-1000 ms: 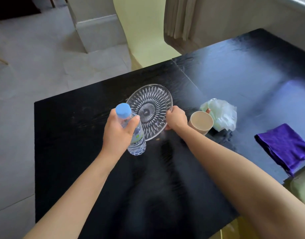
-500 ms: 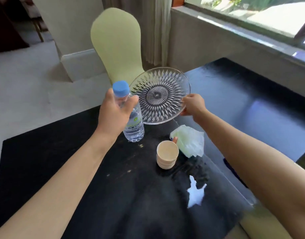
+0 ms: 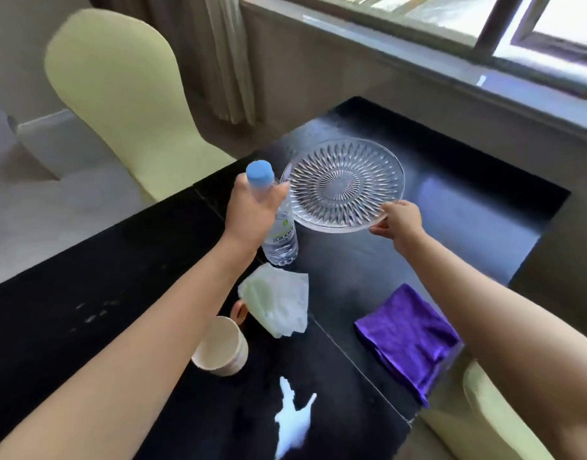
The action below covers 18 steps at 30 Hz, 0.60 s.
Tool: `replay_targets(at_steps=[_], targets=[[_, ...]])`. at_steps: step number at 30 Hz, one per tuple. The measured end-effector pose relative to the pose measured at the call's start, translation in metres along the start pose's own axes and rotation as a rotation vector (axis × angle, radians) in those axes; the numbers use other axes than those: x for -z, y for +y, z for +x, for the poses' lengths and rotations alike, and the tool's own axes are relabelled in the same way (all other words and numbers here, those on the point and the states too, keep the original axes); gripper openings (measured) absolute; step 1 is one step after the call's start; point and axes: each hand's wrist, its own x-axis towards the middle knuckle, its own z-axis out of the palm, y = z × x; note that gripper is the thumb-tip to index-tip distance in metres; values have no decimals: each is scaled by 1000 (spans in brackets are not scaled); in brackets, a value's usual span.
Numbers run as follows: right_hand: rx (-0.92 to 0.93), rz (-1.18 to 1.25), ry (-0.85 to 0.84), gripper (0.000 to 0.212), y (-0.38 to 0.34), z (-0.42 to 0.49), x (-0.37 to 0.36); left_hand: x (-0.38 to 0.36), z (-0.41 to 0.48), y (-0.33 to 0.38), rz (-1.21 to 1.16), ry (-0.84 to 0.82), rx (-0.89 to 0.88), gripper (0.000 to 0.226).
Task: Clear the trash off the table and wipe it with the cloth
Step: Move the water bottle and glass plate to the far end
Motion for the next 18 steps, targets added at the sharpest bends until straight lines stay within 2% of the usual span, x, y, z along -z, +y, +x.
replay_targets(at_steps=[4, 7, 12, 15, 18], targets=[[-106, 65, 50, 20, 28, 36, 35, -53, 20, -21, 92, -69, 80, 33], [-169, 70, 86, 25, 52, 62, 57, -87, 35, -39, 127, -116, 148, 33], [-198, 57, 90, 16, 75, 79, 67, -108, 45, -70, 165, -73, 203, 36], [-220, 57, 82, 26, 88, 91, 65, -114, 49, -87, 187, -45, 235, 40], [-242, 54, 76, 15, 102, 99, 60, -114, 53, -98, 193, -26, 246, 42]])
